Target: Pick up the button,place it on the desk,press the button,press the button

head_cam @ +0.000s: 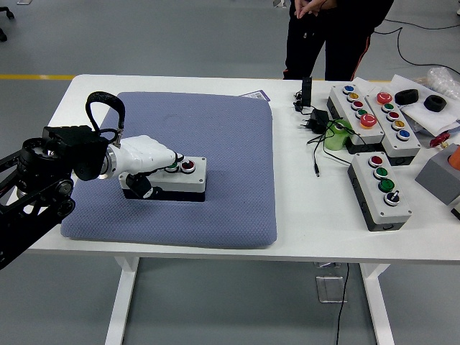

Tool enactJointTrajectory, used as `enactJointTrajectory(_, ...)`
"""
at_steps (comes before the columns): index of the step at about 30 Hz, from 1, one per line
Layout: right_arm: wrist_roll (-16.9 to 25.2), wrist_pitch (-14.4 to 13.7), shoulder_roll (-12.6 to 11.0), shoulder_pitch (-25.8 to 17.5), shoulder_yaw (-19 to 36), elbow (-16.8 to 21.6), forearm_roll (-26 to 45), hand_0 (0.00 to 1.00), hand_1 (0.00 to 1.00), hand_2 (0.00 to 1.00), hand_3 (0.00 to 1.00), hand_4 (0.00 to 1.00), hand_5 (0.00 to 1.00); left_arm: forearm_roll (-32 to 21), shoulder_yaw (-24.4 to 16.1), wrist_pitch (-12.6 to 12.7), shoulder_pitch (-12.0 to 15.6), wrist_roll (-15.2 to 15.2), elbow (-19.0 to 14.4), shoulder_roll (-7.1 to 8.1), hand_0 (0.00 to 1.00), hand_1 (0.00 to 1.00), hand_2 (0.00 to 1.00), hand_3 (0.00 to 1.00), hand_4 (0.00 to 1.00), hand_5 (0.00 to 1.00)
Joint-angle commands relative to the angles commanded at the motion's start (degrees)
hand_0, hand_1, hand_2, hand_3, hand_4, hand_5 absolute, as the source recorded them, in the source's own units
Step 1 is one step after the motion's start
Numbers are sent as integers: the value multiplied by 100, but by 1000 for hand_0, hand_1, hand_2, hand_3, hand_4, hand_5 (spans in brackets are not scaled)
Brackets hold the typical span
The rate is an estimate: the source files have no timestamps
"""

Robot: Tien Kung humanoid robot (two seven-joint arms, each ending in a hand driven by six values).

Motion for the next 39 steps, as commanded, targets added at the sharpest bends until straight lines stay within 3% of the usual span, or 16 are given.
enactJointTrajectory(20, 9, 0, -4, -3, -32, 0, 39, 797, 778, 772, 617, 257, 194, -83, 78, -13, -48, -23, 155, 0, 28, 18, 47, 836, 652, 2)
enactJointTrajectory(29, 11, 5, -1, -8, -2, 0, 19, 797, 778, 772, 617, 257, 192, -55, -489, -13, 48, 12, -246, 56, 27, 20, 49, 834, 658, 2)
enactJointTrajectory(39, -7, 12, 14, -16, 51, 0, -18, 797, 777, 771, 617, 255, 190, 23, -629, -13, 124, -7, -273, 175, 27, 21, 50, 820, 664, 2)
